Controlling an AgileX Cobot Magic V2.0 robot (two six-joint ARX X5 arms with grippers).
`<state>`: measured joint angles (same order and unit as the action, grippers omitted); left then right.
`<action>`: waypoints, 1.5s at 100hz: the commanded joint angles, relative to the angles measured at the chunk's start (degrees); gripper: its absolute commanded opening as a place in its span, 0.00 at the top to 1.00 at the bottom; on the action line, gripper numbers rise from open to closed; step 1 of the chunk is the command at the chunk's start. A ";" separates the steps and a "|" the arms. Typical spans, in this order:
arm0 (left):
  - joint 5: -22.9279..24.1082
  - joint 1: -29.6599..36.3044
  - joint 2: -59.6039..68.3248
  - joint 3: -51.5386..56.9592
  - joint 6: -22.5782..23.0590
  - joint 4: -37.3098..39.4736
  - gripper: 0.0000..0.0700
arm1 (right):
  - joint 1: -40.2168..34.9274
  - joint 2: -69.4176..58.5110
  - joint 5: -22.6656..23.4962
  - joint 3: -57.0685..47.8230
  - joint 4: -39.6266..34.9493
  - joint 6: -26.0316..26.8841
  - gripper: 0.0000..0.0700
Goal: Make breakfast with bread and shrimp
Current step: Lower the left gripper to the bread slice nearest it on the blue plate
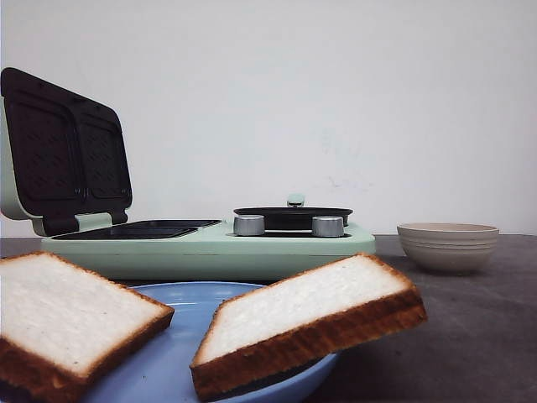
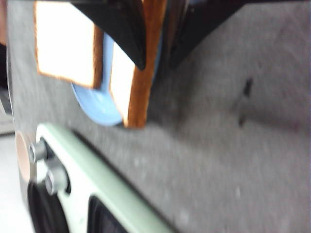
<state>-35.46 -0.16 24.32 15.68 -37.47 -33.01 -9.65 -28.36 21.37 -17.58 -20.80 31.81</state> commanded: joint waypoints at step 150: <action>3.10 10.03 6.69 0.77 0.87 0.00 0.61 | 0.04 -1.11 3.28 -0.66 0.15 1.11 1.00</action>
<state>-32.47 9.39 29.95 15.68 -37.04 -33.91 -9.65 -29.19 24.38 -17.58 -20.97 33.23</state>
